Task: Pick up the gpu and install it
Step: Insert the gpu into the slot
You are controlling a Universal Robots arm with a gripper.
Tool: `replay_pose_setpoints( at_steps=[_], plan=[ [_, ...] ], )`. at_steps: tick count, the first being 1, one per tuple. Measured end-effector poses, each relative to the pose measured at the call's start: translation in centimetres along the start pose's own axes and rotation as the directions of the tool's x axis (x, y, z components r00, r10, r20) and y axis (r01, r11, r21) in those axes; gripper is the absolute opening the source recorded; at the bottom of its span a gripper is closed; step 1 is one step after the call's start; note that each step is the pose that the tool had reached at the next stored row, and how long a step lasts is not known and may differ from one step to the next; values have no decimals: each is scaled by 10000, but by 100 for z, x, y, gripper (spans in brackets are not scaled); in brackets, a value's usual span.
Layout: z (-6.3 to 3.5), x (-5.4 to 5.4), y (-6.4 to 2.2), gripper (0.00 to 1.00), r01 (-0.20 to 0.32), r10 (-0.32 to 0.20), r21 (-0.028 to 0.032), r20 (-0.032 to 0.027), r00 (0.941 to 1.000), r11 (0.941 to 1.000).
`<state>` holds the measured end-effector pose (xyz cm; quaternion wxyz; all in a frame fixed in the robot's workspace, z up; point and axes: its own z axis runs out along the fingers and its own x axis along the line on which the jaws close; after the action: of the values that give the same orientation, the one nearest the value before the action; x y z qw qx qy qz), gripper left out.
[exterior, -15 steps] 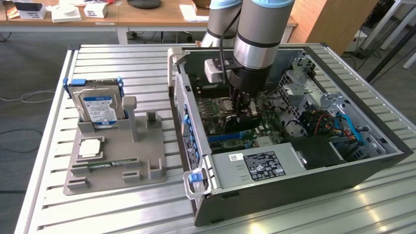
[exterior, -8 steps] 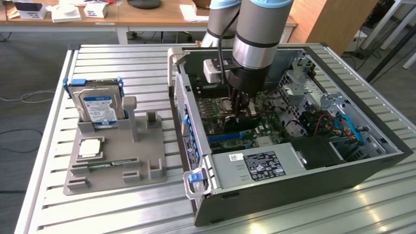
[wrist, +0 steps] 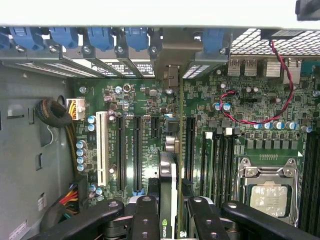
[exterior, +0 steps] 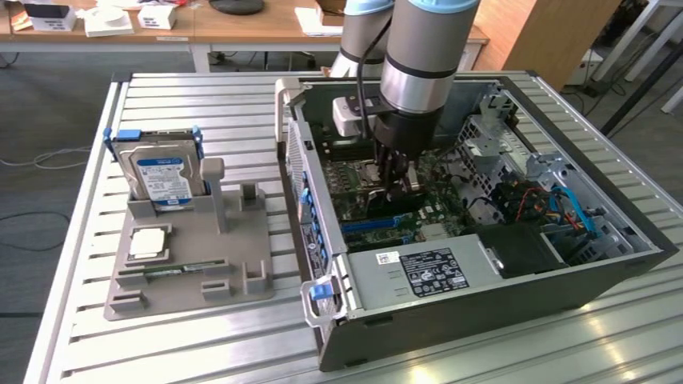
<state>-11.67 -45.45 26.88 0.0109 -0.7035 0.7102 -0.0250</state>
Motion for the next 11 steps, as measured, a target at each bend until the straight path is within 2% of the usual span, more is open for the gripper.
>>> replay_pose_setpoints(
  at_steps=[11],
  plan=[
    [53,-1,3,27,0,0,1,1,10000,10000]
  ],
)
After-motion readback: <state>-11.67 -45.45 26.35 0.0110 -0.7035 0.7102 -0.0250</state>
